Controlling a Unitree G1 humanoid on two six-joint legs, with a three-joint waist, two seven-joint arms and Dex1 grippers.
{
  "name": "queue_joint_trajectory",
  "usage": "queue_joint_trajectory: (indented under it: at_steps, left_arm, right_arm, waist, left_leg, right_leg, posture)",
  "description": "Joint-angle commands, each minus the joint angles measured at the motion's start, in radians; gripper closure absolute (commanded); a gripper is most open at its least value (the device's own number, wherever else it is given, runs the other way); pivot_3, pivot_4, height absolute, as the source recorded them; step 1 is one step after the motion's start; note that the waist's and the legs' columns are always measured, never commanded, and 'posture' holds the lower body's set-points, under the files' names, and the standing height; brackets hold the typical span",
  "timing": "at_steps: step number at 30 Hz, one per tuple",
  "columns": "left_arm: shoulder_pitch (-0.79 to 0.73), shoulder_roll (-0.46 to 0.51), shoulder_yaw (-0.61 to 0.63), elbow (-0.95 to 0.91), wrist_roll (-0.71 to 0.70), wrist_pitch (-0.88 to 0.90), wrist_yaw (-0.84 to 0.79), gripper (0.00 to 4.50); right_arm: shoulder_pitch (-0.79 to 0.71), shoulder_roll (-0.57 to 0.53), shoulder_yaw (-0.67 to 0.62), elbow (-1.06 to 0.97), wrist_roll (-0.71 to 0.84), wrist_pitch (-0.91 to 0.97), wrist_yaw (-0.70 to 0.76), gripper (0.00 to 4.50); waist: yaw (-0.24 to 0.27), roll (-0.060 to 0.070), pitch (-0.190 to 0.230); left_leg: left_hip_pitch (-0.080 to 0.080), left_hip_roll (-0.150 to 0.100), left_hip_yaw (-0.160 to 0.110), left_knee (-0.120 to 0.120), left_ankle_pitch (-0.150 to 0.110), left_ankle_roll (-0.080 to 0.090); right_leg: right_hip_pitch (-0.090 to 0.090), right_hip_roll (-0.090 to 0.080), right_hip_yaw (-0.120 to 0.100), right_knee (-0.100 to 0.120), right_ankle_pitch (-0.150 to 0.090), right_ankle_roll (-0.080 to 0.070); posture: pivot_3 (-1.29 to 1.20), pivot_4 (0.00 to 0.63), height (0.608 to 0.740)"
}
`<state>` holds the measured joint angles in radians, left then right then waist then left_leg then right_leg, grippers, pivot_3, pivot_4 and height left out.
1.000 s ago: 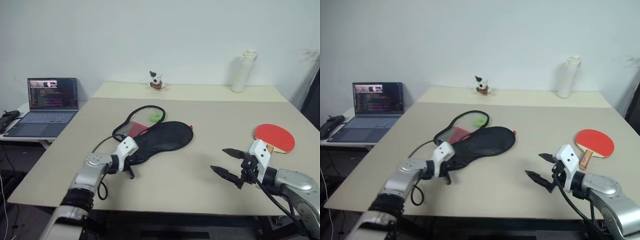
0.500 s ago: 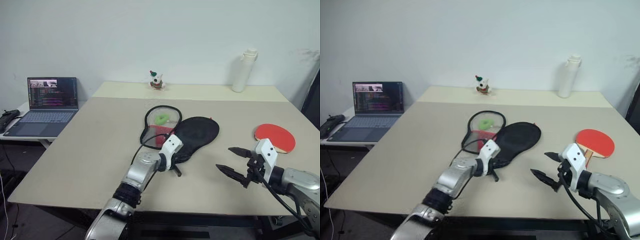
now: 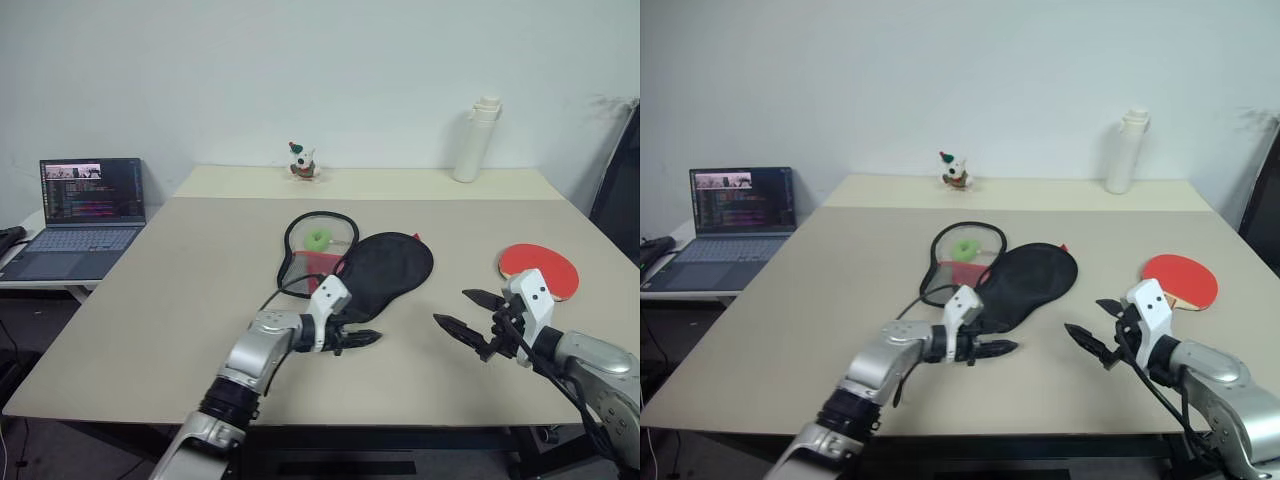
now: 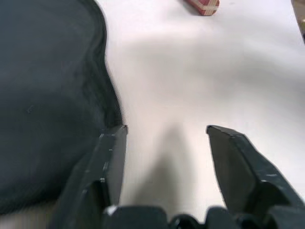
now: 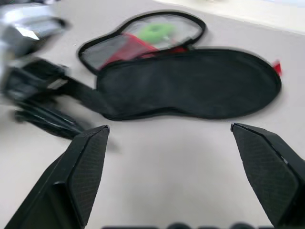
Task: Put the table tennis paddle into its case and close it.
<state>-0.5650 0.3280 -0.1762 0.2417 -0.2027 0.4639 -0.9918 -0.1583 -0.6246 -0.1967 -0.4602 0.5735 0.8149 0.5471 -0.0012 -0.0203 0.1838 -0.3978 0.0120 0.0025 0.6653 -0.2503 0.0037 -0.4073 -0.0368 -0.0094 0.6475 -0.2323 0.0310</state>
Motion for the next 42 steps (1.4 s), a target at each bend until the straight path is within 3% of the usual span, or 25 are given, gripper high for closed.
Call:
queue_joint_trajectory:
  at_steps: [1, 5, 11, 32, 35, 42]
  left_arm:
    - [-0.007, 0.107, 0.137, 0.002, -0.054, -0.038, -0.016, 1.64]
    - [0.001, 0.192, 0.207, 0.008, -0.079, -0.070, -0.018, 1.64]
    - [0.033, 0.239, 0.255, -0.033, -0.100, -0.066, -0.002, 1.64]
    - [0.057, 0.225, 0.240, -0.087, -0.112, -0.050, 0.051, 1.64]
    - [0.066, 0.226, 0.235, -0.098, -0.110, -0.050, 0.048, 1.61]
    - [0.080, 0.239, 0.228, -0.113, -0.105, -0.054, 0.034, 1.61]
  right_arm:
    - [-0.104, 0.090, 0.021, 0.046, 0.064, 0.131, -0.091, 0.00]
    - [-0.201, 0.168, 0.084, 0.145, 0.022, 0.173, -0.150, 0.00]
    - [-0.297, 0.274, 0.173, 0.318, -0.073, 0.133, -0.214, 0.00]
    - [-0.470, 0.541, 0.280, 0.568, -0.216, 0.014, -0.228, 0.00]
    - [-0.463, 0.563, 0.233, 0.561, -0.199, 0.034, -0.257, 0.57]
    - [-0.465, 0.603, 0.050, 0.556, -0.101, 0.152, -0.344, 3.06]
  waist:
    - [-0.007, 0.000, 0.000]
    - [-0.007, 0.000, 0.000]
    - [0.004, 0.000, 0.000]
    - [-0.025, 0.000, 0.000]
    - [-0.025, 0.000, 0.000]
    - [-0.025, 0.000, 0.000]
  left_leg:
    - [0.000, 0.000, 0.000, 0.000, 0.000, 0.000]
    - [-0.001, 0.001, 0.000, -0.001, 0.000, 0.000]
    - [-0.003, -0.002, 0.001, -0.001, 0.000, 0.000]
    - [-0.002, 0.000, 0.001, -0.002, 0.000, 0.000]
    - [-0.002, 0.000, 0.001, -0.002, 0.000, 0.000]
    - [-0.002, 0.000, 0.001, -0.002, 0.000, 0.000]
  right_leg:
    - [0.000, 0.000, 0.000, 0.000, 0.000, 0.000]
    - [-0.002, 0.001, 0.000, 0.000, 0.002, -0.004]
    - [-0.002, -0.002, 0.000, -0.002, 0.003, -0.005]
    - [-0.004, 0.000, 0.000, 0.001, 0.003, -0.005]
    - [-0.004, 0.000, 0.000, 0.001, 0.003, -0.005]
    - [-0.004, -0.001, 0.000, 0.001, 0.003, -0.005]
  posture:
    - [0.00, 0.150, 0.740]
    - [0.00, 0.150, 0.740]
    - [0.00, 0.150, 0.740]
    - [0.00, 0.150, 0.740]
    - [0.00, 0.150, 0.740]
    - [0.00, 0.150, 0.740]
